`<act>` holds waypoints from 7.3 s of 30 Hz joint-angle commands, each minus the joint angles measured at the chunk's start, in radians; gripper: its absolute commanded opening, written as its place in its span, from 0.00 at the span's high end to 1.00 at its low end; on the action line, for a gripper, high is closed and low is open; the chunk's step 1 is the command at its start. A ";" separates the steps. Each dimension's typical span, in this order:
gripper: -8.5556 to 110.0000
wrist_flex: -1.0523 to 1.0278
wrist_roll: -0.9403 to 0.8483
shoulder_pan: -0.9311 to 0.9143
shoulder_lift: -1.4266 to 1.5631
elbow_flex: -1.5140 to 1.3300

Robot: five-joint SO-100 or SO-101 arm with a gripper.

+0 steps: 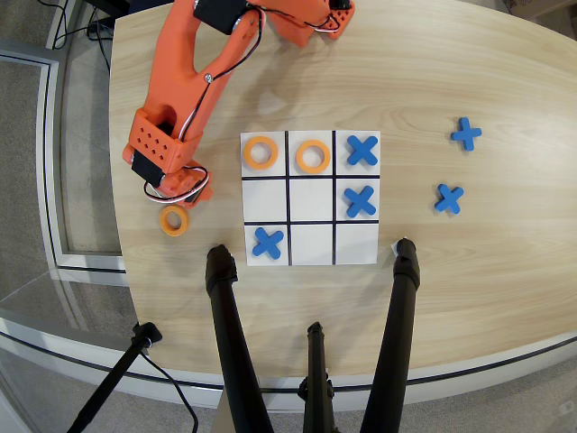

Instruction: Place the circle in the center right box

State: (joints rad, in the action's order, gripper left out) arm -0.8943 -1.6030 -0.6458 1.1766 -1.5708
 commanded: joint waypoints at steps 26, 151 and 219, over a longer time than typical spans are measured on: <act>0.93 0.028 0.006 -0.008 -0.008 -0.054; 0.93 -0.230 0.061 0.370 2.123 -1.632; 0.93 -0.410 0.005 -0.986 2.217 -1.632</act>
State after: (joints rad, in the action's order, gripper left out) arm -1.3008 -1.6015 -1.6306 3.3763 -3.1477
